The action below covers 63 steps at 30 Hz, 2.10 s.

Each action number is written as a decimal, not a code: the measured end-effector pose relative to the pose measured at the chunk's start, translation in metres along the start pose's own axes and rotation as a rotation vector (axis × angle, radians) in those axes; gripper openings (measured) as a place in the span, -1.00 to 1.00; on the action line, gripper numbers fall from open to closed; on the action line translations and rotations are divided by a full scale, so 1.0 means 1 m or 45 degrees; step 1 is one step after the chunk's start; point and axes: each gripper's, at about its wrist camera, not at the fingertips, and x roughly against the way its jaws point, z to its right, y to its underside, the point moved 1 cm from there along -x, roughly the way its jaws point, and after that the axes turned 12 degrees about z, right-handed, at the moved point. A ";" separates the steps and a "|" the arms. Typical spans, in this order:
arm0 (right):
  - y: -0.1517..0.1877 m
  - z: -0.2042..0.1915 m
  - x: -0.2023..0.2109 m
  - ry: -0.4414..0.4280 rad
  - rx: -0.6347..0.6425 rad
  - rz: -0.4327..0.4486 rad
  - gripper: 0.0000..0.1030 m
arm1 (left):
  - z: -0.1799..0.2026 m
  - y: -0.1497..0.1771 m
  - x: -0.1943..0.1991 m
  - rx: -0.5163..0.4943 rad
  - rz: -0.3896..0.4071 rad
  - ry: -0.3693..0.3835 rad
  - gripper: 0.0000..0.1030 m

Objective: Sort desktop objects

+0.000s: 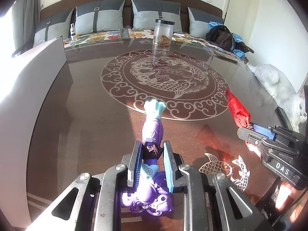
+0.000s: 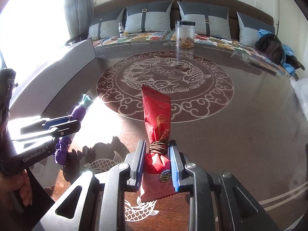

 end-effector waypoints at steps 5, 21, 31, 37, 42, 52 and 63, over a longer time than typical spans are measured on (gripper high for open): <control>-0.004 0.011 0.006 -0.001 -0.068 0.027 -0.52 | -0.007 -0.007 0.018 0.059 0.058 0.012 -0.60; -0.050 -0.081 0.039 -0.180 0.121 0.134 -0.52 | -0.081 -0.052 0.158 0.226 0.392 -0.056 -0.60; -0.143 -0.273 0.025 -0.709 0.195 0.122 -0.52 | -0.252 -0.071 0.201 0.316 0.264 -0.329 -0.60; -0.141 -0.363 -0.046 -0.729 0.298 -0.104 -0.32 | -0.317 -0.038 0.149 0.446 -0.013 -0.443 -0.57; -0.122 -0.377 -0.079 -0.648 0.329 -0.267 0.34 | -0.330 -0.017 0.151 0.527 -0.034 -0.519 0.70; -0.134 -0.351 -0.034 -0.522 0.367 -0.174 0.94 | -0.324 -0.015 0.200 0.624 0.135 -0.611 0.82; -0.153 -0.351 -0.002 -0.495 0.310 -0.166 0.99 | -0.286 -0.044 0.236 0.426 0.078 -0.776 0.92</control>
